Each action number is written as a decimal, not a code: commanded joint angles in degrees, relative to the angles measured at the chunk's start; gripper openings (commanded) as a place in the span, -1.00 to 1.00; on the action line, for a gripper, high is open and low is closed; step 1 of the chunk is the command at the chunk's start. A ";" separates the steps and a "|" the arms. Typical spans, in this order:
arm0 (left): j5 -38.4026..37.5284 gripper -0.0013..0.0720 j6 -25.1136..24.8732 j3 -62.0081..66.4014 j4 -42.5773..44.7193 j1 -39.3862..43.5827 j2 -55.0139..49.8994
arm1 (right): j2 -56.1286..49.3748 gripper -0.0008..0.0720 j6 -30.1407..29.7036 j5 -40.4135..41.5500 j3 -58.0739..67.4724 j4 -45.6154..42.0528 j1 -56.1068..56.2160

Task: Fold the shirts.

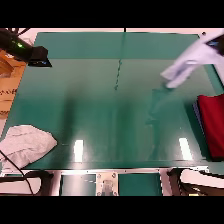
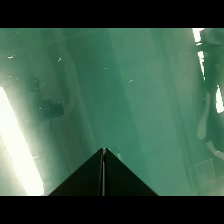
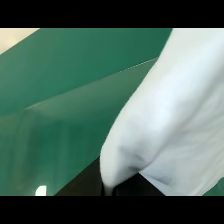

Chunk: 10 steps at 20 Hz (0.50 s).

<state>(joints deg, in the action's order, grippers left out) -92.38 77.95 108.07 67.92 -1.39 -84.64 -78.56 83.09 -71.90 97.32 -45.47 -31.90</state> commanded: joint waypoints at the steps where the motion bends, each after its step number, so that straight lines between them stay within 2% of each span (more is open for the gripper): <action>1: 0.24 -0.90 0.04 0.07 -0.39 -0.02 0.04 | 0.17 -0.95 1.42 -0.46 1.70 -3.76 -13.20; 6: 0.35 -0.90 0.02 0.07 -1.55 -0.02 0.02 | 0.42 -0.95 2.27 -1.77 1.68 -6.69 -23.82; 10: 0.28 -0.90 0.02 0.07 -1.55 -0.02 0.02 | 0.98 -0.95 2.47 -8.72 1.68 -9.68 -28.57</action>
<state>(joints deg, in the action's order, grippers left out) -92.09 78.02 108.07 66.54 -1.39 -84.64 -78.02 85.21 -76.20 98.94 -52.29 -56.60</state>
